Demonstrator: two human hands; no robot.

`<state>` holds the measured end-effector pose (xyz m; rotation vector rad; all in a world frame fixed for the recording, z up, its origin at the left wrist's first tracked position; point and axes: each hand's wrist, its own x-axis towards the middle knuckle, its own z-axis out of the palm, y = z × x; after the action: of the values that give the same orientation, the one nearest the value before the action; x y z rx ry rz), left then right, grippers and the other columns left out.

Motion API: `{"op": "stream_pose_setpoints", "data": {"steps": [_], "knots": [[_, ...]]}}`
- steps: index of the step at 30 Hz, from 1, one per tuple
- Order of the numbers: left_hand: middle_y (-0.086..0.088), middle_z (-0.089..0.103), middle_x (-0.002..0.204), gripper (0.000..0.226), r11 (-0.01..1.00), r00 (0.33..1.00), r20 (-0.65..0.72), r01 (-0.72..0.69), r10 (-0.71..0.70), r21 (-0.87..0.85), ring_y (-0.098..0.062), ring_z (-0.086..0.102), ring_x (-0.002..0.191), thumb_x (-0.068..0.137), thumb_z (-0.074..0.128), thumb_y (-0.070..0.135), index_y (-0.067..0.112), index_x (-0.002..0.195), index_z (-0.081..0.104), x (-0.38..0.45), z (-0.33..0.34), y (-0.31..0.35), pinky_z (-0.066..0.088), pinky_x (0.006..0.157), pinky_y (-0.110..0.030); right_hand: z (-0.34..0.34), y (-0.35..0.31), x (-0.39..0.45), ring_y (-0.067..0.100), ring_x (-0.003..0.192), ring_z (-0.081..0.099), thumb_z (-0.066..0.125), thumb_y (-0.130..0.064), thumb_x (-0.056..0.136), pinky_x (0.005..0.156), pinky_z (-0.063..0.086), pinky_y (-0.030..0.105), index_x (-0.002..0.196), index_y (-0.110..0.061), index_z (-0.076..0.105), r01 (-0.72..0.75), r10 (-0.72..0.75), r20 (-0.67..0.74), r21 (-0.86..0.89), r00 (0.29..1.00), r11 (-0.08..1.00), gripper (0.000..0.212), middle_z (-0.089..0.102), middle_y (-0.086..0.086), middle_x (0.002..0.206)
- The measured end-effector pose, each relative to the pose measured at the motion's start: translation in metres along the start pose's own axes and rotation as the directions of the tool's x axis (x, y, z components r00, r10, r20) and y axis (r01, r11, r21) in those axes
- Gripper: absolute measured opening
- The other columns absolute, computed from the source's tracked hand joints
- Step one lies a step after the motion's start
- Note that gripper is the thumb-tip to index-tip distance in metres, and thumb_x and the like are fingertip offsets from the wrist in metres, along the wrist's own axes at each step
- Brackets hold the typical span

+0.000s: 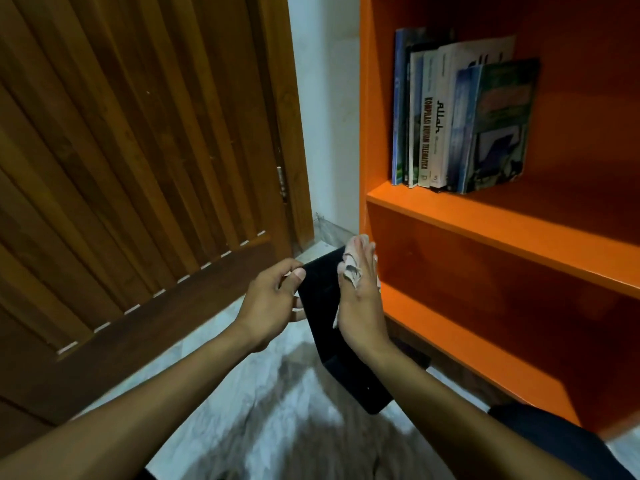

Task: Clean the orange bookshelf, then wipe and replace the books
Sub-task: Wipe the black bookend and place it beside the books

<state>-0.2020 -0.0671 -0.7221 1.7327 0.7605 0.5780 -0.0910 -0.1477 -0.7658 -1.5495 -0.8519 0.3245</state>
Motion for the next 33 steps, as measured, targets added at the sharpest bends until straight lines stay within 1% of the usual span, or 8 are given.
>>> {"op": "stream_pose_setpoints", "data": {"steps": [4,11,15,18,23,27,29,33], "knots": [[-0.018,0.058,0.088,0.024,0.999,0.999,-0.027,-0.033,0.033,-0.004,-0.008,0.063,0.058,0.106,0.042,0.017,0.001,0.097,0.058,0.001,-0.001,0.002,0.055,0.062,-0.023,0.002,0.010,0.002,0.003,0.147,-0.026,0.043,-0.001,0.100,0.121,-0.007,0.032,0.152,-0.044,0.004,0.170,-0.164,0.052,-0.184,0.985,0.968,0.078,-0.020,-0.019,0.162],[-0.021,0.063,0.093,0.025,0.997,0.994,-0.089,-0.071,0.070,-0.007,-0.002,0.062,0.057,0.106,0.041,0.012,0.003,0.100,0.064,0.001,-0.003,0.002,0.052,0.055,-0.018,0.011,0.009,-0.002,0.013,0.153,-0.013,0.047,0.014,0.093,0.124,0.008,0.043,0.154,-0.026,0.030,0.385,-0.352,0.188,-0.183,0.917,0.905,0.075,0.012,-0.015,0.165],[-0.020,0.067,0.096,0.026,0.998,0.989,-0.144,-0.045,0.037,-0.052,-0.008,0.068,0.062,0.106,0.041,0.012,0.005,0.104,0.065,0.003,-0.007,0.005,0.053,0.052,-0.019,0.016,0.005,-0.008,0.011,0.153,-0.007,0.043,0.019,0.090,0.125,0.009,0.040,0.154,-0.021,0.031,0.379,-0.341,0.258,-0.113,0.904,0.918,0.076,0.016,-0.012,0.165],[-0.015,0.070,0.095,0.026,0.996,0.984,-0.176,-0.036,0.021,-0.085,-0.016,0.069,0.071,0.106,0.040,0.013,0.007,0.104,0.066,0.004,-0.011,0.008,0.058,0.056,-0.026,0.014,0.003,-0.010,0.008,0.153,-0.002,0.040,0.017,0.090,0.125,0.009,0.029,0.153,-0.026,0.031,0.390,-0.360,0.298,-0.048,0.884,0.919,0.076,0.014,-0.027,0.161],[-0.004,0.058,0.072,0.025,0.993,0.952,-0.283,-0.107,0.116,0.050,-0.016,0.054,0.068,0.105,0.045,0.018,0.014,0.089,0.064,0.015,-0.023,0.001,0.043,0.063,-0.033,0.017,0.006,-0.023,-0.003,0.150,0.006,0.038,0.018,0.084,0.116,0.015,0.008,0.149,-0.025,0.043,0.298,-0.252,0.451,-0.031,0.856,0.954,0.078,0.021,-0.021,0.158],[-0.012,0.066,0.080,0.024,0.983,0.940,-0.304,-0.114,0.153,0.142,-0.033,0.061,0.076,0.104,0.047,0.022,0.021,0.090,0.066,0.019,-0.029,-0.005,0.051,0.068,-0.044,0.021,0.005,-0.025,0.000,0.145,0.029,0.038,0.010,0.087,0.118,0.028,0.022,0.143,-0.022,0.052,0.259,-0.213,0.490,-0.025,0.845,0.966,0.065,0.047,-0.005,0.151],[-0.011,0.065,0.079,0.023,0.978,0.942,-0.295,-0.107,0.157,0.179,-0.035,0.061,0.076,0.104,0.047,0.023,0.022,0.090,0.066,0.020,-0.032,-0.008,0.050,0.065,-0.043,0.018,0.001,-0.025,-0.004,0.125,0.052,0.040,-0.002,0.099,0.105,0.042,0.019,0.133,-0.027,0.058,0.162,-0.139,0.512,0.000,0.848,0.987,0.046,0.062,-0.011,0.131],[-0.022,0.063,0.088,0.024,0.990,0.951,-0.288,-0.078,0.110,0.121,-0.039,0.061,0.076,0.105,0.045,0.023,0.021,0.094,0.066,0.019,-0.039,-0.011,0.059,0.066,-0.045,0.017,0.011,-0.006,0.010,0.121,0.058,0.046,-0.035,0.103,0.104,0.047,0.039,0.134,-0.025,0.055,-0.119,0.101,0.260,0.055,0.960,0.991,0.034,0.063,-0.005,0.131]]}}
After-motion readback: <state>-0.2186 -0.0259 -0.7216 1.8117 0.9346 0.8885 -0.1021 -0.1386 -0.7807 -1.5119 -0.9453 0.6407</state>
